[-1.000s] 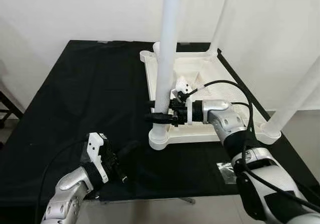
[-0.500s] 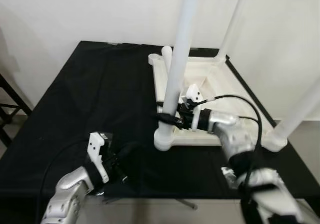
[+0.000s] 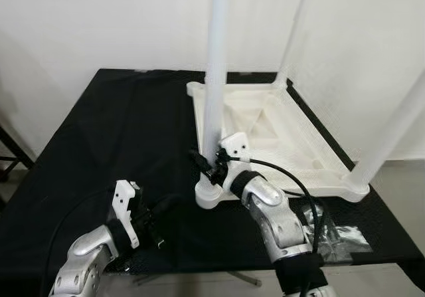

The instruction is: Building children table

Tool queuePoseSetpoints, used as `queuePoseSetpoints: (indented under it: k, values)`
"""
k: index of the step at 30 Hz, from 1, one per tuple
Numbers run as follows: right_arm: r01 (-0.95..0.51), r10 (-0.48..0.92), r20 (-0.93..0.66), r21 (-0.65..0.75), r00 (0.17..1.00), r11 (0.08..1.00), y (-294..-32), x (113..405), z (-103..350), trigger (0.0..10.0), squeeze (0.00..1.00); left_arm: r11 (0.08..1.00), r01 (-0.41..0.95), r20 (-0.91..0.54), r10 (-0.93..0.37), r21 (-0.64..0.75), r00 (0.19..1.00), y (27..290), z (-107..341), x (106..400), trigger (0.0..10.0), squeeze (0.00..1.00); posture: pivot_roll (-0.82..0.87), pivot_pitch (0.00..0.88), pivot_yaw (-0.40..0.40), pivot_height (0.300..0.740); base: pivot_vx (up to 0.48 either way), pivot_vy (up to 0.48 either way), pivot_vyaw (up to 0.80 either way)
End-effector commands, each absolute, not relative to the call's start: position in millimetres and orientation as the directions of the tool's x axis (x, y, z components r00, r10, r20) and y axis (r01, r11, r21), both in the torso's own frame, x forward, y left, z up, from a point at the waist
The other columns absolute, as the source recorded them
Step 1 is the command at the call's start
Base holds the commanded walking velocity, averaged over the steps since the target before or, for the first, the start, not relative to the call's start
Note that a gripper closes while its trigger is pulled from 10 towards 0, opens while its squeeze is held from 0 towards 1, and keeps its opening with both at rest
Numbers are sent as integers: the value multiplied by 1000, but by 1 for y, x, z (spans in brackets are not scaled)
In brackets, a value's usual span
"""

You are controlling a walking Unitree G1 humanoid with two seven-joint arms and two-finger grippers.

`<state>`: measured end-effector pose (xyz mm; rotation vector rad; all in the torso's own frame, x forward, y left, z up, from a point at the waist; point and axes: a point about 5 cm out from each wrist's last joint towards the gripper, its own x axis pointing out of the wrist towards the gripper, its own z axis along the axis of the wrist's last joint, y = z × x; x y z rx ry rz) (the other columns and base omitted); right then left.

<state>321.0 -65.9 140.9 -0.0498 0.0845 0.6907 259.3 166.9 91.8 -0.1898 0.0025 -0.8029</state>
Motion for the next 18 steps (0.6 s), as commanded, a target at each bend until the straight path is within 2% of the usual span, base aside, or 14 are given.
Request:
queuePoseSetpoints:
  k: [1,2,4,6,7,8,9,11,18]
  values:
    - [-655,649,-212,49,731,754,-72,318,117,10000,1000,678,713,50,-718,-178,695,168,88,258,10000,0,11,24,-45,740,0,0,0]
    - [-655,649,-212,49,731,754,-72,318,117,10000,1000,678,713,50,-718,-178,695,168,88,258,10000,0,11,24,-45,740,0,0,0]
    - [-797,793,-94,-6,602,604,-68,321,151,10000,1000,675,716,50,-720,-179,692,167,89,258,10000,0,18,18,-49,740,0,0,0]
    - [-797,793,-94,-6,602,604,-68,321,151,10000,1000,675,716,50,-720,-179,692,167,89,258,10000,0,18,18,-49,740,0,0,0]
    - [-878,877,-51,-47,478,476,-66,319,167,10000,537,676,715,50,-719,-176,693,167,89,259,10000,0,19,14,-50,740,0,0,0]
    - [-957,959,-42,-91,281,277,-67,319,183,10000,0,679,713,51,-717,-174,695,167,89,259,10000,0,19,10,-51,740,0,0,0]
    - [-957,959,-42,-91,281,277,-67,319,183,10000,0,679,713,51,-717,-174,695,167,89,259,10000,0,19,10,-51,740,0,0,0]
    - [-969,971,-102,-138,218,203,-69,327,183,10000,0,679,714,50,-717,-172,695,167,89,260,10000,0,27,5,-55,740,0,0,0]
    - [-982,970,-159,-83,183,172,-70,352,187,10000,0,682,711,50,-715,-169,697,166,88,260,10000,0,40,0,-60,740,0,0,0]
